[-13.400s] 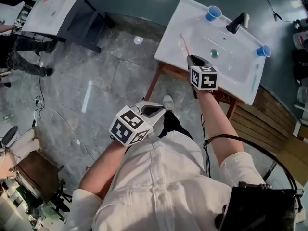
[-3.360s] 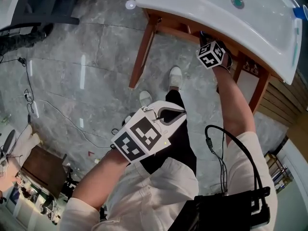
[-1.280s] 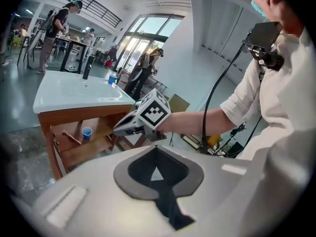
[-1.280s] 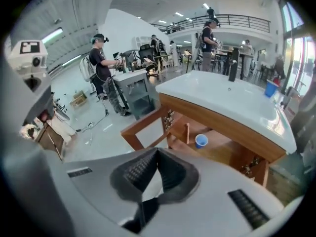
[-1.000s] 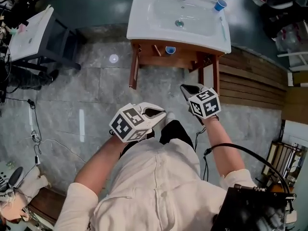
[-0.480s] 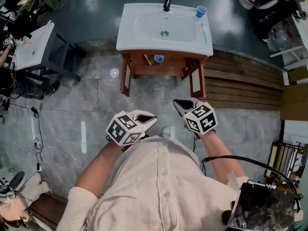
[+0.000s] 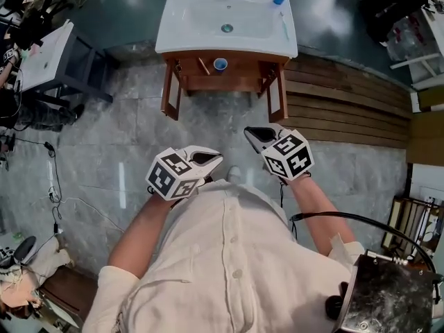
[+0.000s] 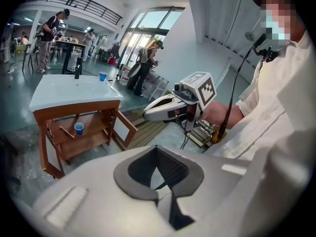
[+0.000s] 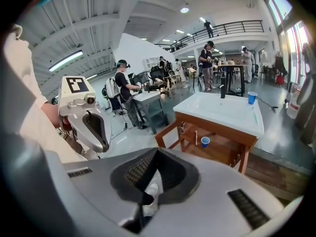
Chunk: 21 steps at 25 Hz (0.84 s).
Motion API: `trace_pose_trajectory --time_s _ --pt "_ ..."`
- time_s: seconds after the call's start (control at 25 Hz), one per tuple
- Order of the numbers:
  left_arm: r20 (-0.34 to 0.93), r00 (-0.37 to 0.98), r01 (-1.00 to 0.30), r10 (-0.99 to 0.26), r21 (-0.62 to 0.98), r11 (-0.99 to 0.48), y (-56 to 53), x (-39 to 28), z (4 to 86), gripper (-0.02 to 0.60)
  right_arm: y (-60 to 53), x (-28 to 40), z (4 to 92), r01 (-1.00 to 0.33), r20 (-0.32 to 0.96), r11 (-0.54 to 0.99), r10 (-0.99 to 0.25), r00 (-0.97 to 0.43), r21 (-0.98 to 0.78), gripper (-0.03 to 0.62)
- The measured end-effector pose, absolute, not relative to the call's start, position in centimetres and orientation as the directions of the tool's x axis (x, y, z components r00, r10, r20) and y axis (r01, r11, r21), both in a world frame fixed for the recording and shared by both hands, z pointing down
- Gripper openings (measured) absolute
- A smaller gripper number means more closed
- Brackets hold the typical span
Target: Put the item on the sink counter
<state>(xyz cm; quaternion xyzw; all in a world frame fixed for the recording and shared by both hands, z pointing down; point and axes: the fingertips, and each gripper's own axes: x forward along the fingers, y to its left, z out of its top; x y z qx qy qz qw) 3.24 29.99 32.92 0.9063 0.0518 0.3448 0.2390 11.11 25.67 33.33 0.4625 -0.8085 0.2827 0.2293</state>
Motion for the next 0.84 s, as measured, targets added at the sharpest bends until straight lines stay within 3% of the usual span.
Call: trace_pose_trajectory --time_s 0.84 --pt "0.620 0.742 -0.078 0.257 0.459 -0.885 34.6 5.7 33.8 0.005 30.9 12.5 32.4 -0.854 0.574 0.449 -0.638 -0.513 -0.264 0.003"
